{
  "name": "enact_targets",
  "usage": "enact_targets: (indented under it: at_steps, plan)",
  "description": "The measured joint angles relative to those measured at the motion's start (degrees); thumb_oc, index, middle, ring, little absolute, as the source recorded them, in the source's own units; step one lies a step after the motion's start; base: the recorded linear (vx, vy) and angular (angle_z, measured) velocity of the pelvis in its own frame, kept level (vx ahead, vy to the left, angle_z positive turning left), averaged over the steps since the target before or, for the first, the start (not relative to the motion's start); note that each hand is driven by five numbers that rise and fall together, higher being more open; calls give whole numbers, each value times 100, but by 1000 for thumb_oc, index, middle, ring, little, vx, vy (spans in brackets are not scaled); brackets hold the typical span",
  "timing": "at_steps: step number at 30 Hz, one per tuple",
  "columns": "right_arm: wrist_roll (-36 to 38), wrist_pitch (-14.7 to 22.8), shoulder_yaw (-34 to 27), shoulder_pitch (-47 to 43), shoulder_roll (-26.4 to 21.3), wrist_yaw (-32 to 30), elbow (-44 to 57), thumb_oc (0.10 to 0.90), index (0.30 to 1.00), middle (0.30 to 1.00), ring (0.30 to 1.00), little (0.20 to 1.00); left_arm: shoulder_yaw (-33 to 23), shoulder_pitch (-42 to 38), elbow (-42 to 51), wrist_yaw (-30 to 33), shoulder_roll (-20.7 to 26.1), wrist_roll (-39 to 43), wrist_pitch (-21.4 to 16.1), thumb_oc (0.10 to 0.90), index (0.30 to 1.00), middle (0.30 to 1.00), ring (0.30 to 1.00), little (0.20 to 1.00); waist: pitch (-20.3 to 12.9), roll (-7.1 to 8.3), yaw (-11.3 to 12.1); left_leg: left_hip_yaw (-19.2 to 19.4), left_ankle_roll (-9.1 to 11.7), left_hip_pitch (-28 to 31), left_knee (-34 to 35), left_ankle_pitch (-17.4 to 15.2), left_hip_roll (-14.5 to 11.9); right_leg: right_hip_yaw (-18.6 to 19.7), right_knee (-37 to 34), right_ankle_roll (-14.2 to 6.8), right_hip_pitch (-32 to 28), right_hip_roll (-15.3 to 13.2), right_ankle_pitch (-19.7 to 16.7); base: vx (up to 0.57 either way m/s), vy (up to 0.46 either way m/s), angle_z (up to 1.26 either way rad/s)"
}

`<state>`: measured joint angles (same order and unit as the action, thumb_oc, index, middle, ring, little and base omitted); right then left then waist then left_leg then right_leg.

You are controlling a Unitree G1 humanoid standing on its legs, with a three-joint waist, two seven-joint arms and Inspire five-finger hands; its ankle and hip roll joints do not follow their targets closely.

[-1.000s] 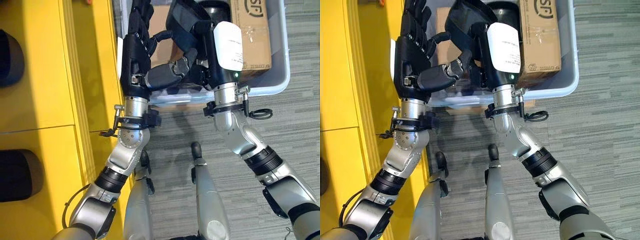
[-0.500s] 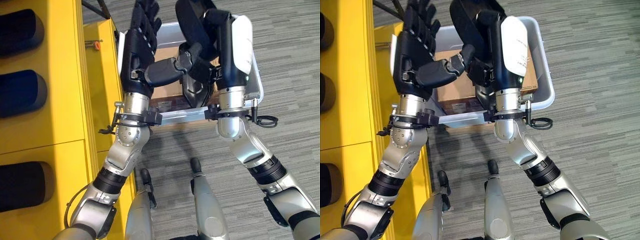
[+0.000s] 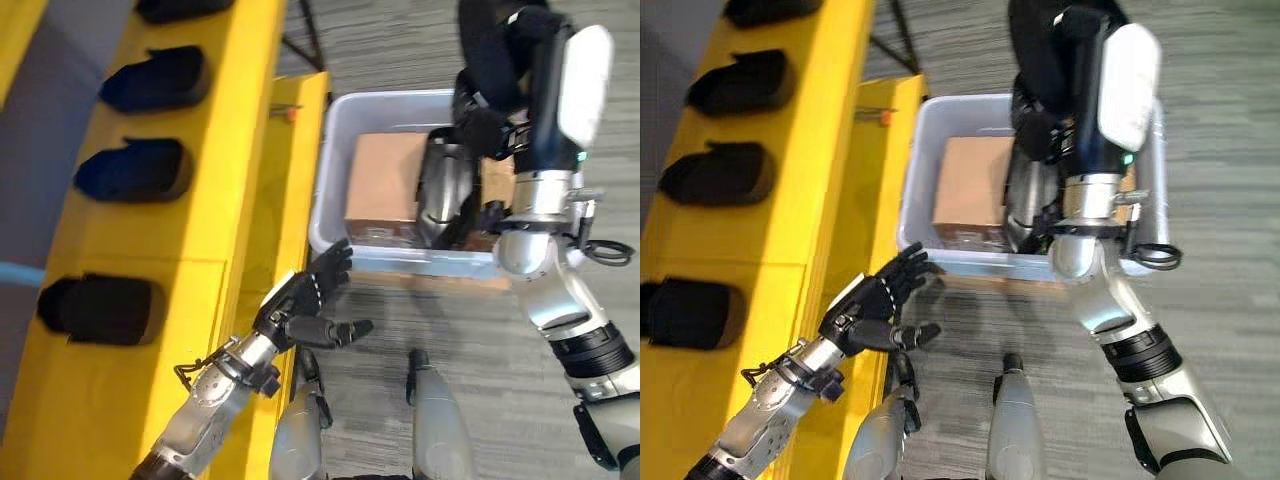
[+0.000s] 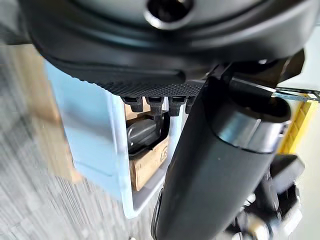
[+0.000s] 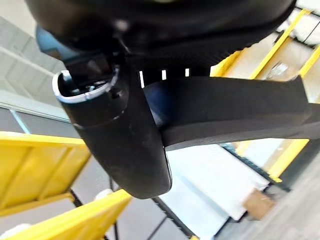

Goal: Move parts from the plastic box to the shelf.

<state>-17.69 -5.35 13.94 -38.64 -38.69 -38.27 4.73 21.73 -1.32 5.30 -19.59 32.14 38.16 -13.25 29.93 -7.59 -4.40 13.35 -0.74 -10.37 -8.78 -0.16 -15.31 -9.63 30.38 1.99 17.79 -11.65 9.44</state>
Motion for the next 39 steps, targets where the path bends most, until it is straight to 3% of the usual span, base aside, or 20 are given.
enact_targets:
  at_steps: [1, 2, 4, 5, 6, 7, 8, 10, 12, 16, 19, 21, 23, 25, 27, 28, 30, 35, 36, 39]
  plan:
    - [4, 9, -230, 195, -281, -63, 64, 400, 300, 300, 300, 300, 264, -436, -98, -262, -45, -4, 11, 900, 1000, 1000, 1000, 1000, -9, -32, -76, 450, 210, -11, -609, -168, 58, -546, -187, -38, -269, -341, -88, -134, -83, 251]
    - [87, -16, -583, 598, -663, -121, 92, 400, 300, 300, 300, 300, 592, -894, -75, -570, -299, -6, -32, 900, 1000, 1000, 1000, 1000, -237, -156, -159, 807, 419, -49, -1574, -403, 344, -926, -879, -57, -664, -490, -479, -92, -5, 223]
    - [99, 31, -599, 615, -627, -115, 180, 400, 300, 300, 300, 300, 599, -857, 263, -750, -385, 11, -90, 900, 1000, 1000, 1000, 1000, -583, -414, -11, 870, 442, 433, -1465, -527, 618, -1000, -1278, -235, -645, -351, -763, -61, 24, 103]
    - [96, 81, -605, 685, -585, -133, 191, 400, 300, 300, 300, 300, 622, -1036, 236, -839, -405, -15, -70, 900, 1000, 1000, 1000, 1000, -606, -445, -92, 857, 371, 674, -926, -547, 784, -1010, -1171, -249, -682, -402, -752, -95, 12, 99]
    - [96, 83, -546, 757, -550, -104, 176, 400, 300, 300, 300, 300, 669, -1184, 170, -808, -403, -14, -27, 900, 1000, 1000, 1000, 1000, -612, -413, -185, 810, 228, 803, -698, -453, 955, -613, -1221, -267, -779, -440, -741, -154, 122, 110]
    - [84, 188, -503, 772, -482, -82, 172, 400, 300, 300, 300, 300, 641, -1109, 189, -796, -367, -14, -26, 900, 1000, 1000, 1000, 1000, -637, -400, -46, 799, 191, 854, -608, -442, 1047, -359, -1312, -441, -878, -414, -756, -173, 148, 80]
    - [82, 221, -515, 822, -399, -79, 170, 400, 300, 300, 300, 300, 682, -1094, 125, -754, -362, -33, -24, 900, 1000, 1000, 1000, 1000, -667, -385, -34, 753, 169, 834, -565, -446, 1052, -373, -1465, -567, -988, -411, -860, -203, 262, 48]
    - [80, 233, -425, 875, -243, -73, 159, 400, 300, 300, 300, 300, 763, -1035, -65, -714, -346, -37, -18, 900, 1000, 1000, 1000, 1000, -753, -312, -11, 676, 164, 948, -185, -444, 1079, -502, -1536, -654, -1027, -387, -921, -191, 167, 38]
    - [65, 263, -289, 904, -199, -74, 65, 400, 300, 300, 300, 300, 824, -754, -91, -707, -167, -44, 2, 900, 1000, 1000, 1000, 1000, -883, -12, 24, 605, 113, 951, 161, -201, 1167, -538, -1751, -673, -1026, -374, -1085, -217, 113, 18]
    - [-17, 306, -284, 934, 131, -77, -305, 400, 300, 300, 300, 300, 1006, -522, -101, -739, 111, -153, 2, 900, 1000, 1000, 1000, 1000, -1165, 423, 26, 538, 92, 964, 505, 68, 1200, -479, -2357, -731, -1191, -213, -1421, -120, 56, 8]
    - [-9, 370, -270, 980, 301, -14, -337, 400, 300, 300, 300, 300, 1072, -509, -106, -734, 74, -255, 1, 900, 1000, 1000, 1000, 1000, -1243, 552, -5, 471, 89, 1055, 770, 205, 1238, -299, -2783, -782, -1418, -101, -1655, -79, -76, 12]
    - [-20, 540, -325, 1484, 293, -9, -218, 400, 300, 300, 300, 300, 1156, -493, -114, -749, 57, -256, 4, 900, 1000, 1000, 1000, 1000, -1256, 563, -209, 37, 15, 1026, 810, 247, 1251, 404, -2511, -922, -1556, 12, -1356, -165, -185, 83]
    - [-27, 524, -488, 2110, 278, -23, -8, 400, 300, 300, 300, 300, 1158, -440, -73, -848, 47, -243, 43, 900, 1000, 1000, 1000, 1000, -1276, 526, -355, -396, 16, 943, 804, 303, 1235, 784, -2154, -930, -1548, 77, -1210, -147, -93, 118]
    - [-39, 492, -447, 2532, 295, -14, 22, 400, 300, 300, 300, 300, 1134, -379, 25, -889, 249, -239, 61, 900, 1000, 1000, 1000, 1000, -1292, 497, -247, -596, -5, 822, 819, 488, 1103, 1087, -1407, -896, -1146, 226, -942, -181, -151, 76]
    - [-66, 494, -356, 2634, 302, 7, 55, 400, 300, 300, 300, 300, 1079, -380, 96, -900, 414, -240, 78, 900, 1000, 1000, 1000, 1000, -1301, 514, -187, -692, 58, 681, 865, 566, 1086, 1118, -1226, -628, -902, 311, -721, -153, -229, 34]
    - [-265, 517, -343, 2741, 242, 33, 97, 400, 300, 300, 300, 300, 931, -348, 109, -979, 488, -243, 121, 900, 1000, 1000, 1000, 1000, -1308, 469, -77, -736, 191, 551, 916, 761, 1036, 1094, -1397, -685, -882, 382, -489, -261, -295, 46]
    - [-623, 573, -351, 3050, 58, 27, 169, 400, 300, 300, 300, 300, 607, -91, 172, -1031, 411, -166, 184, 900, 1000, 1000, 1000, 1000, -1300, 225, -33, -893, 205, 307, 933, 915, 818, 1005, -1490, -646, -776, 700, -608, -204, -185, 34]
    - [-814, 506, -427, 3206, -341, 60, 157, 400, 300, 300, 300, 300, 535, 104, 200, -1487, 200, -7, 208, 900, 1000, 1000, 1000, 1000, -1264, 202, -53, -782, -50, 247, 722, 489, 696, 856, -1393, -413, -704, 746, -509, -115, -120, 6]
    - [-870, 518, -566, 3342, -444, 58, 183, 400, 300, 300, 300, 300, 548, 94, 201, -1601, 71, -12, 208, 900, 1000, 1000, 1000, 1000, -1273, 160, -179, -591, -139, 258, 603, 438, 694, 769, -1387, -416, -771, 747, -488, -106, -4, 23]
    - [-1048, 523, -912, 3572, -508, 69, 192, 400, 300, 300, 300, 300, 562, 40, 225, -1731, -38, -12, 207, 900, 1000, 1000, 1000, 1000, -1218, 151, -422, -245, -51, 356, 601, 370, 649, 767, -1300, -460, -822, 642, -415, -102, 64, 12]
